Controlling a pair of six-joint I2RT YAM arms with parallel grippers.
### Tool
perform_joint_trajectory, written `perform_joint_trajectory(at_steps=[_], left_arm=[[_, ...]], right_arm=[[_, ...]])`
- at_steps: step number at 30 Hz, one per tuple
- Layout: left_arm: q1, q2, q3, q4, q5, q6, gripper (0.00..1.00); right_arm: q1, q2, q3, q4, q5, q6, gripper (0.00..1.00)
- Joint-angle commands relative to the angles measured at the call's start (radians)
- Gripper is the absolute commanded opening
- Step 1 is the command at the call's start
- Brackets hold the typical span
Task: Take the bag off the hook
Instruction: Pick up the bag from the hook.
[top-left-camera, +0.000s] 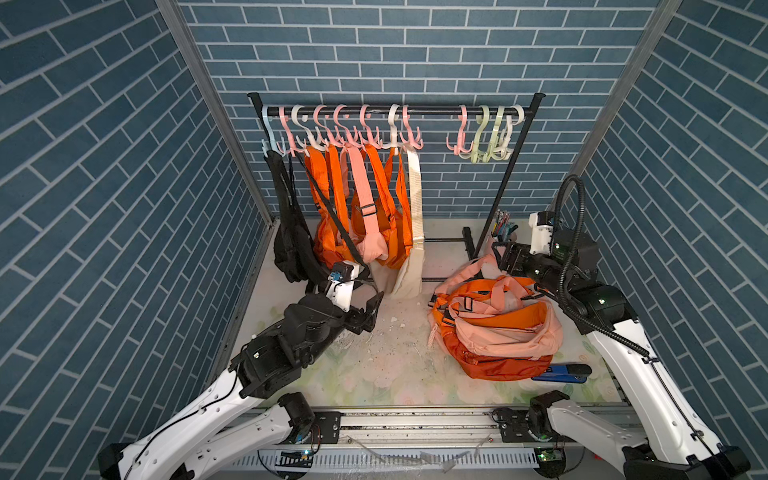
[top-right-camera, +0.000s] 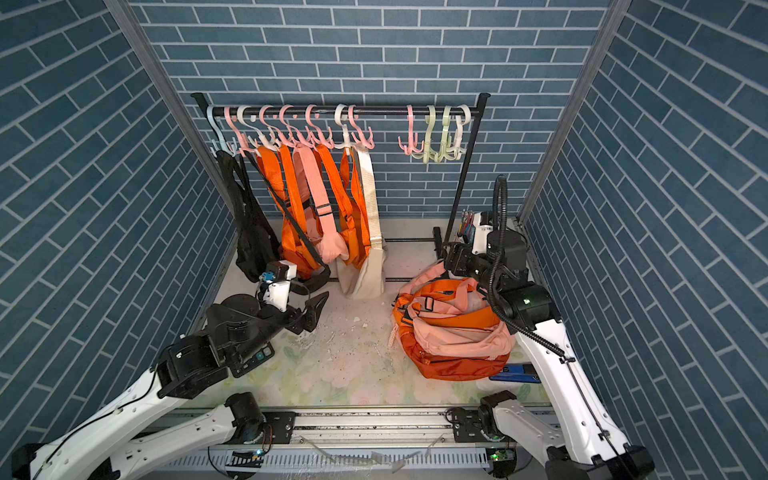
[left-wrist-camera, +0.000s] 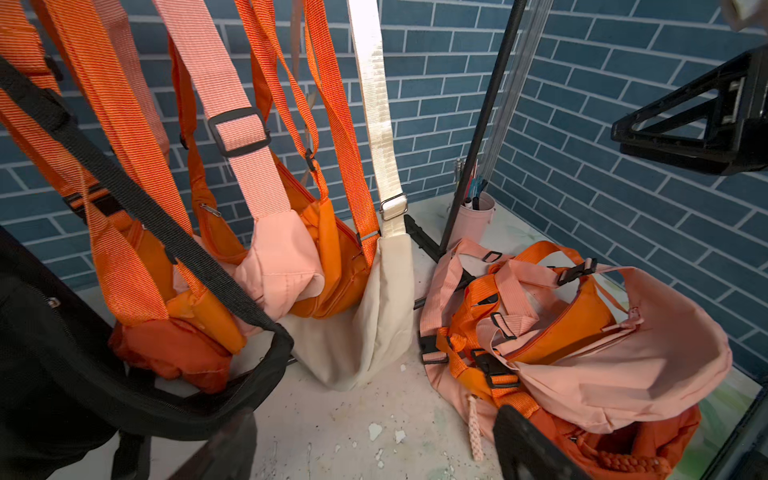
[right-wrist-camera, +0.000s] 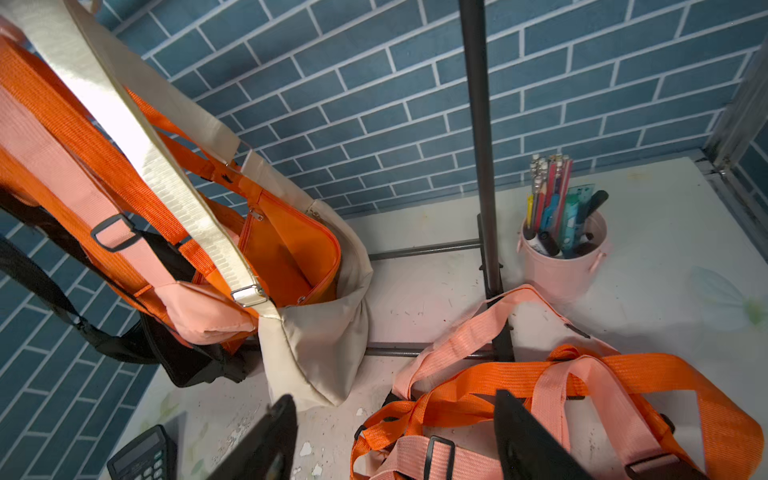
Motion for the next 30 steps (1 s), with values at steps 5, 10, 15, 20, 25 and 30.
perform_joint_trajectory(at_steps=[5, 10, 15, 20, 25, 30], left_arm=[[0.005, -0.048, -0.072, -0.044, -0.069, 0.068, 0.9], [0.014, -0.061, -0.084, -0.029, -0.044, 0.072, 0.9], [0.029, -0.104, -0.104, -0.033, -0.021, 0.062, 0.9], [0.033, -0.109, -0.098, -0.044, 0.007, 0.068, 0.9], [0.06, -0.115, -0.096, -0.055, 0.026, 0.07, 0.9], [0.094, -0.109, -0.104, -0.046, 0.063, 0.056, 0.9]], right_arm=[[0.071, 0.082, 0.076, 0.036, -0.052, -0.066, 0.75], [0.136, 0.191, 0.154, 0.058, -0.06, -0.088, 0.75], [0.186, 0.306, 0.228, 0.121, -0.125, -0.116, 0.76], [0.201, 0.433, 0.337, 0.132, -0.15, -0.116, 0.76], [0.209, 0.558, 0.449, 0.129, -0.17, -0.119, 0.75], [0.21, 0.658, 0.547, 0.139, -0.189, -0.115, 0.71]])
